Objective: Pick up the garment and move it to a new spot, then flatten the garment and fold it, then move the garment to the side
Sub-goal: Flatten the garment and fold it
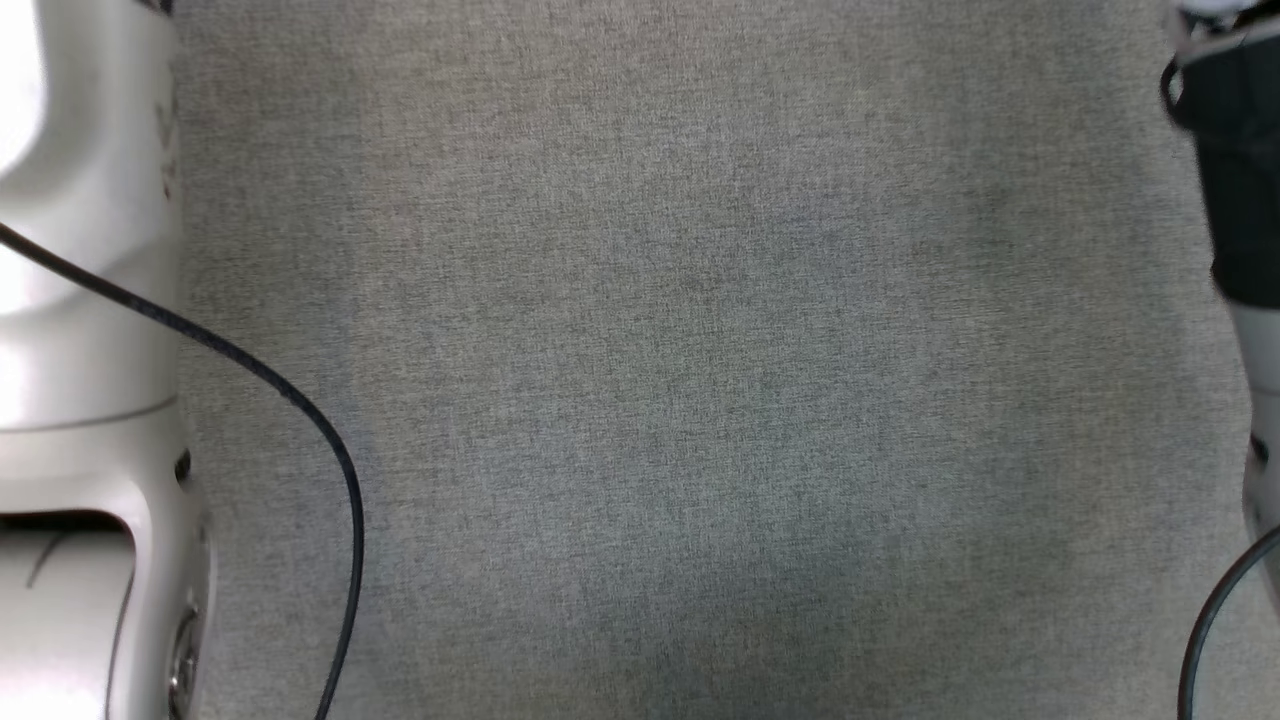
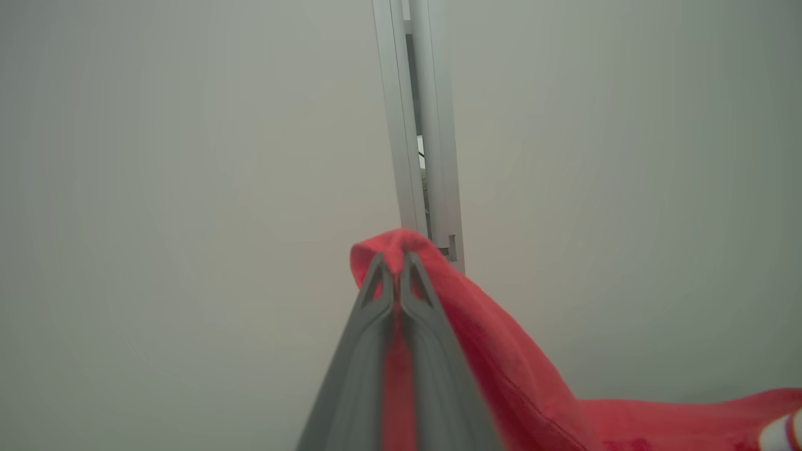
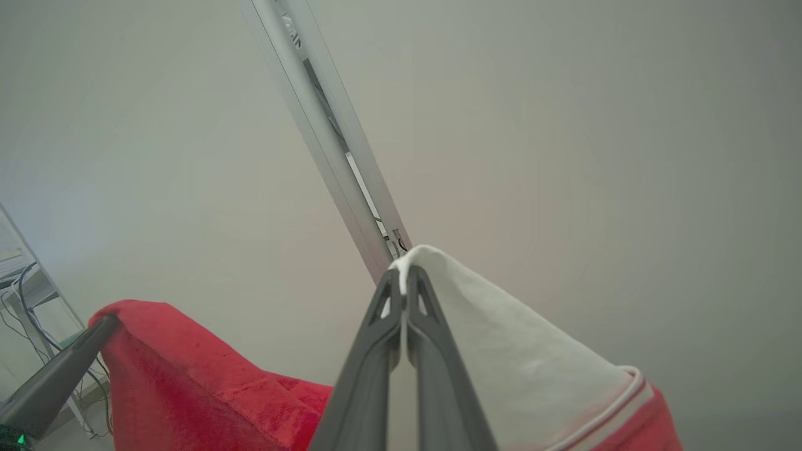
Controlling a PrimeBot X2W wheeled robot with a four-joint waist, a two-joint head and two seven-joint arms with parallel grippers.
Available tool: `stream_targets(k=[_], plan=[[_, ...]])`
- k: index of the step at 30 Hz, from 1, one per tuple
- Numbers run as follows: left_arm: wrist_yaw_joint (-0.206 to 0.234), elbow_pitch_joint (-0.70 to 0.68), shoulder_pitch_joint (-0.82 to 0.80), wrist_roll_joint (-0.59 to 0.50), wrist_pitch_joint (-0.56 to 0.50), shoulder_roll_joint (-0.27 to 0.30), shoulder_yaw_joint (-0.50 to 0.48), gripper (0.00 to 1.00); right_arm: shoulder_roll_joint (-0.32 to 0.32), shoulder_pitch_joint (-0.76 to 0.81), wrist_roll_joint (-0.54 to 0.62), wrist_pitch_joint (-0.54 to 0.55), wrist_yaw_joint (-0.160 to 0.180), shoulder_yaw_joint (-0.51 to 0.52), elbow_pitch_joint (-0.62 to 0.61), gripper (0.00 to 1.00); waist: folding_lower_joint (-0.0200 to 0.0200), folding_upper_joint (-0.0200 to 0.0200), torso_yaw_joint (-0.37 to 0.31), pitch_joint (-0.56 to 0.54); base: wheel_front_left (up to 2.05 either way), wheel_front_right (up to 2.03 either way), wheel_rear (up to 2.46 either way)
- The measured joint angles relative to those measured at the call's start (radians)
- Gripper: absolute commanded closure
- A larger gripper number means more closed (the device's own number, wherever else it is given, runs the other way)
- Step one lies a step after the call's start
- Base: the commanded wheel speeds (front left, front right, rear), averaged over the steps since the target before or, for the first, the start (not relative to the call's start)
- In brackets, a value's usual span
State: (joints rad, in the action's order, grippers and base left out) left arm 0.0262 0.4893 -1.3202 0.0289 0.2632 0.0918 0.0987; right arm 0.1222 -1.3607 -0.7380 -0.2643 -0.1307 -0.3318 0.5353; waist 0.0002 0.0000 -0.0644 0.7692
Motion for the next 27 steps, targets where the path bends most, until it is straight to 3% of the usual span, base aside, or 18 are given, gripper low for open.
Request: stream_targets(k=[7,15,27], plan=[[-0.031,0.030,0.142,0.012,0.000,-0.002,-0.019,1.00,0.016,0.158,-0.063,0.000,0.000,0.016,0.036,1.00,-0.0001,0.0000,0.011,-0.080,0.00,0.00,0.00],[-0.067,0.121,0.309,0.008,0.000,-0.008,-0.008,1.00,0.083,0.325,-0.163,0.000,0.000,-0.093,0.103,1.00,0.0000,0.0000,0.027,-0.203,0.00,0.00,0.00],[-0.107,0.257,0.518,-0.054,0.000,-0.012,0.118,1.00,0.130,0.497,-0.337,0.000,0.000,-0.208,0.244,1.00,-0.0001,0.0000,0.057,-0.379,0.00,0.00,0.00]])
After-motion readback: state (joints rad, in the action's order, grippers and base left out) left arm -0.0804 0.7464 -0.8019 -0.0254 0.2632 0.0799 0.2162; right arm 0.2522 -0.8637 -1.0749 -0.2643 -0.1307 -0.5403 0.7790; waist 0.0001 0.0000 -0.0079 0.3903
